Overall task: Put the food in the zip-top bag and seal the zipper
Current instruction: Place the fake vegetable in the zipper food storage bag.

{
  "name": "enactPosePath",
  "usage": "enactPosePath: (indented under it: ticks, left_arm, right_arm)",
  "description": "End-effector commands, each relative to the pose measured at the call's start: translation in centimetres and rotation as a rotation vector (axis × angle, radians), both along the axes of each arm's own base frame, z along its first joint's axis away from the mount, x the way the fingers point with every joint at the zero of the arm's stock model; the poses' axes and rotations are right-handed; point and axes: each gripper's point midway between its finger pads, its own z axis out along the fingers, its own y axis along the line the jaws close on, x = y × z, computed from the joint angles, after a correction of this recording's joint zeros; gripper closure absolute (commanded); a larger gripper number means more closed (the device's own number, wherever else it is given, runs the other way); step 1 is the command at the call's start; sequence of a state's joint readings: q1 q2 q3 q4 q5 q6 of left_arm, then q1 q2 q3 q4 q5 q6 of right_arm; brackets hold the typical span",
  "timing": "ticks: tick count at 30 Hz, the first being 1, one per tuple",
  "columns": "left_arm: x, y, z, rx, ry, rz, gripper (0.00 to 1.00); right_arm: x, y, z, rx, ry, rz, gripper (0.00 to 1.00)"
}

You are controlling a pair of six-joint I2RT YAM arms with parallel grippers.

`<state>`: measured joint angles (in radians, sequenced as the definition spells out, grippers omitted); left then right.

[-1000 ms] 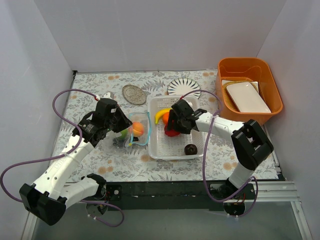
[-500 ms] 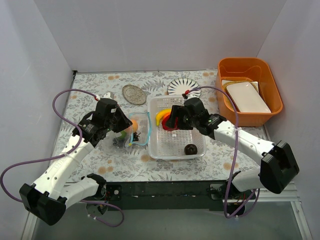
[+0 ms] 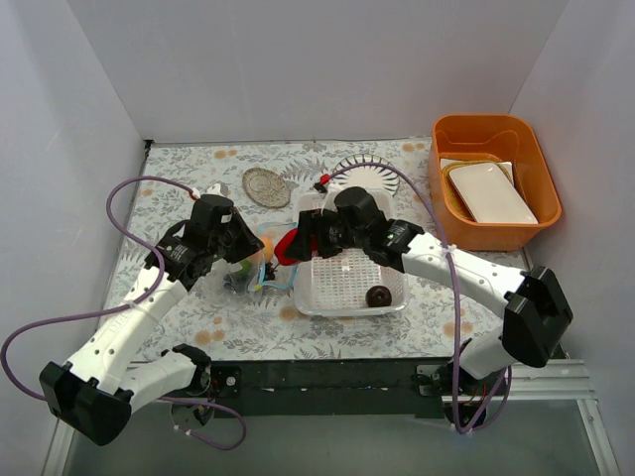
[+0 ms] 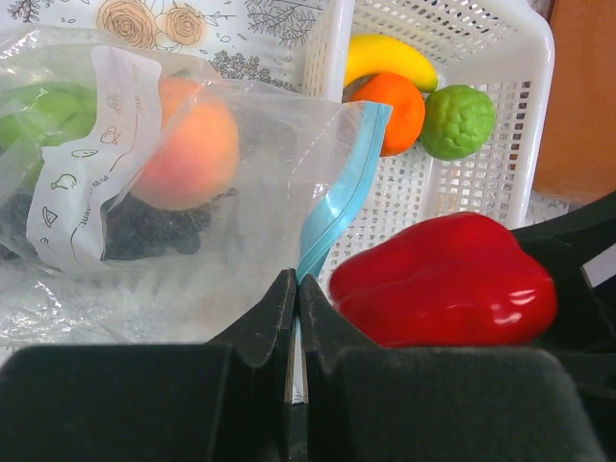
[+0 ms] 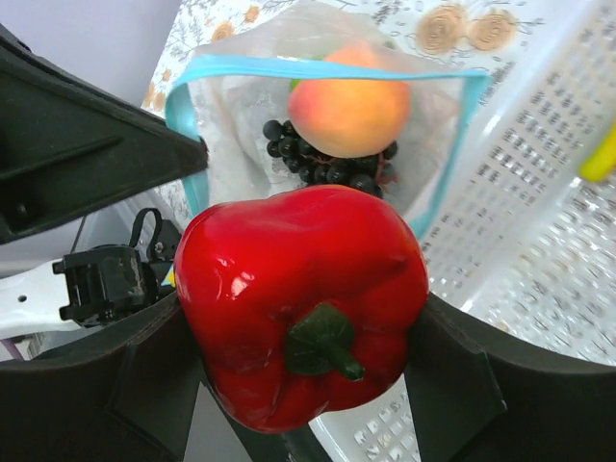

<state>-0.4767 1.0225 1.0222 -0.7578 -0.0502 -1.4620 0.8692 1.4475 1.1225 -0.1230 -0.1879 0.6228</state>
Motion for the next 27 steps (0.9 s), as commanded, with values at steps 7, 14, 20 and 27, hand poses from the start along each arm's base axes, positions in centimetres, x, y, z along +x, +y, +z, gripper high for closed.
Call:
enactPosePath:
  ticks: [7, 14, 20, 27]
  left_arm:
    - [0.1, 0.1, 2.7, -0.021, -0.051, -0.003, 1.00]
    - [0.1, 1.2, 4.1, -0.006, -0.082, 0.054, 1.00]
    - [0.1, 2.5, 4.4, 0.019, -0.091, 0.115, 1.00]
    - [0.2, 3.3, 5.1, 0.027, -0.113, 0.158, 1.00]
  right_arm:
    - [0.2, 5.4, -0.7, -0.007, -0.020, 0.152, 0.54]
    - [-0.5, 8.7, -0.6, 0.017, -0.034, 0.310, 0.39]
    - [0.4, 7.1, -0.3, -0.063, -0.089, 0.236, 0.02]
    - [3.0, 1.2, 1.7, -0.167, -0.216, -0.044, 0.02]
